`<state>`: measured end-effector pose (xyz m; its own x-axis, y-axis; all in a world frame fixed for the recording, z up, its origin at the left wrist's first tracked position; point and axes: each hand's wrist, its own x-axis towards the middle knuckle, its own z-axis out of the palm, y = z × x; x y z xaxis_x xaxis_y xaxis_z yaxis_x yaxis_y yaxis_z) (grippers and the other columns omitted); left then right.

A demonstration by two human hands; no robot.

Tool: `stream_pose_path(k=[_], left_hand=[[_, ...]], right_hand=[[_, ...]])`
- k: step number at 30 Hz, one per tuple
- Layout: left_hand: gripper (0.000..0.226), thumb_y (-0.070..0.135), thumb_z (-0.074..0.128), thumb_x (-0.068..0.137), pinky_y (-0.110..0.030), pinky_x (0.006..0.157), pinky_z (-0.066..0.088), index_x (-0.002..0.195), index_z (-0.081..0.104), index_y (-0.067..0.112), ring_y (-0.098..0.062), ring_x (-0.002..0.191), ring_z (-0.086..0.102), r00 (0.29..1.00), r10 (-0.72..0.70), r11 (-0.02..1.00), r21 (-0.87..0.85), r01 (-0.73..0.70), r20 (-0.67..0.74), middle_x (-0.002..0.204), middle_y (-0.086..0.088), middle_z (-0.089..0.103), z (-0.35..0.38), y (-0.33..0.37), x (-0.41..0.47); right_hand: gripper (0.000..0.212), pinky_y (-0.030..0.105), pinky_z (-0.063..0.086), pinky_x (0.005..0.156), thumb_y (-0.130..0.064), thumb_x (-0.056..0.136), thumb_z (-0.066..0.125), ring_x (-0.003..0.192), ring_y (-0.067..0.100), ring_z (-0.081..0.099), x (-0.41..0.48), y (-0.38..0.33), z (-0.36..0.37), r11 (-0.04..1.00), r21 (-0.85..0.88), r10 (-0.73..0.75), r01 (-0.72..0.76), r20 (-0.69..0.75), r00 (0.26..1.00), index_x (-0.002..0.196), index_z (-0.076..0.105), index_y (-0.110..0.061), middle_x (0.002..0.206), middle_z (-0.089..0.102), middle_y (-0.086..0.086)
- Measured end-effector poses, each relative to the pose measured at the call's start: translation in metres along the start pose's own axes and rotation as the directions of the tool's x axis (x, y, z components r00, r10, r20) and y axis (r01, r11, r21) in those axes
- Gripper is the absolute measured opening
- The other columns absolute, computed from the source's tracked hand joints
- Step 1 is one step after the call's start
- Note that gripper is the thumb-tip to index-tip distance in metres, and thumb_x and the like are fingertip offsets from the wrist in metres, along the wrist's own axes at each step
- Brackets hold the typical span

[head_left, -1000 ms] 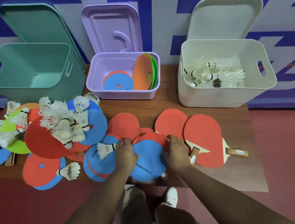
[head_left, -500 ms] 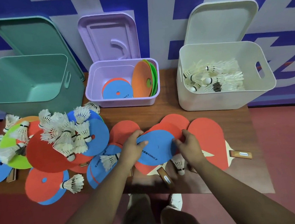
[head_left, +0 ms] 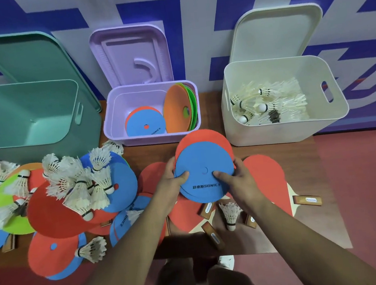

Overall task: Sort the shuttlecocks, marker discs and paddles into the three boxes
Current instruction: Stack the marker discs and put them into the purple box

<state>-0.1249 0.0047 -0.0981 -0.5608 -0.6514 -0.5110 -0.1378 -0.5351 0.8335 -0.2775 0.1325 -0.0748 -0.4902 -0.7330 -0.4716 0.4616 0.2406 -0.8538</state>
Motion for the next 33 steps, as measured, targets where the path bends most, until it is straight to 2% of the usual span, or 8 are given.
stream_pose_path(k=[6,9,14,18,21,24,28,33], left_hand=[[0.041,0.001,0.065,0.087,-0.036,0.101,0.044,0.123,0.048,0.009,-0.014,0.110,0.061,0.991,0.072,0.988,0.148,-0.055,-0.114,0.119,-0.008,0.064,-0.004,-0.005,0.006],[0.066,0.001,0.069,0.082,-0.022,0.097,0.045,0.136,0.041,0.028,-0.003,0.114,0.058,0.991,0.128,0.961,0.253,-0.114,-0.038,0.128,0.003,0.057,-0.012,-0.003,0.002],[0.049,0.013,0.072,0.078,-0.028,0.092,0.047,0.107,0.049,0.046,-0.012,0.109,0.055,0.974,0.220,0.789,0.579,-0.206,0.048,0.117,0.009,0.052,-0.026,-0.011,-0.008],[0.056,0.007,0.067,0.083,-0.018,0.097,0.040,0.123,0.049,0.041,-0.004,0.118,0.046,0.968,0.228,0.656,0.717,-0.235,0.109,0.125,0.013,0.044,-0.030,-0.014,-0.015],[0.059,0.010,0.064,0.087,-0.020,0.098,0.038,0.134,0.043,0.040,-0.004,0.121,0.045,0.977,0.195,0.652,0.732,-0.197,0.089,0.133,0.011,0.043,-0.033,-0.010,-0.017],[0.057,0.016,0.067,0.087,-0.025,0.106,0.036,0.134,0.044,0.038,-0.006,0.126,0.046,0.970,0.241,0.790,0.589,-0.172,-0.040,0.135,0.012,0.050,-0.034,0.000,-0.017],[0.034,0.020,0.062,0.093,-0.029,0.103,0.044,0.118,0.051,0.041,-0.011,0.115,0.059,0.974,0.171,0.951,0.284,-0.123,-0.151,0.115,0.009,0.064,-0.035,0.016,-0.016],[0.028,0.018,0.056,0.096,-0.042,0.088,0.056,0.120,0.051,0.032,-0.018,0.105,0.065,0.947,0.192,0.980,0.093,-0.174,-0.257,0.115,0.003,0.065,-0.032,0.047,-0.020]], right_hand=[[0.024,0.021,0.050,0.078,0.009,0.088,0.058,0.085,0.013,0.061,-0.003,-0.007,0.014,0.912,-0.315,-0.241,0.264,0.110,0.964,0.109,0.054,-0.002,0.095,0.064,0.017],[0.034,0.017,0.050,0.083,0.006,0.087,0.059,0.094,0.009,0.065,-0.001,-0.002,0.014,0.856,-0.419,-0.264,0.303,0.151,0.953,0.116,0.053,-0.010,0.100,0.068,0.001],[0.035,0.026,0.043,0.080,-0.003,0.078,0.062,0.090,0.012,0.055,0.010,0.011,0.013,0.552,-0.723,-0.267,0.414,0.317,0.910,0.106,0.052,-0.021,0.099,0.056,-0.005],[0.040,0.031,0.046,0.086,-0.006,0.080,0.062,0.100,0.021,0.058,0.012,0.025,0.020,0.430,-0.805,-0.215,0.409,0.349,0.912,0.118,0.056,-0.018,0.109,0.060,0.001],[0.026,0.030,0.045,0.074,-0.004,0.083,0.058,0.088,0.024,0.063,0.015,0.023,0.024,0.398,-0.832,-0.236,0.386,0.314,0.920,0.106,0.063,-0.016,0.096,0.068,0.005],[0.015,0.035,0.050,0.068,-0.005,0.087,0.058,0.078,0.020,0.066,0.014,0.008,0.028,0.510,-0.778,-0.292,0.366,0.244,0.925,0.090,0.063,-0.019,0.082,0.070,0.001],[0.026,0.016,0.051,0.072,-0.001,0.089,0.065,0.085,0.003,0.067,0.002,-0.026,0.044,0.880,-0.409,-0.207,0.242,0.127,0.970,0.102,0.065,-0.023,0.093,0.071,-0.010],[0.048,0.042,0.058,0.086,0.002,0.087,0.067,0.107,0.024,0.067,0.011,-0.042,0.074,0.982,-0.156,-0.079,0.108,0.181,0.980,0.130,0.049,-0.008,0.124,0.066,0.009]])
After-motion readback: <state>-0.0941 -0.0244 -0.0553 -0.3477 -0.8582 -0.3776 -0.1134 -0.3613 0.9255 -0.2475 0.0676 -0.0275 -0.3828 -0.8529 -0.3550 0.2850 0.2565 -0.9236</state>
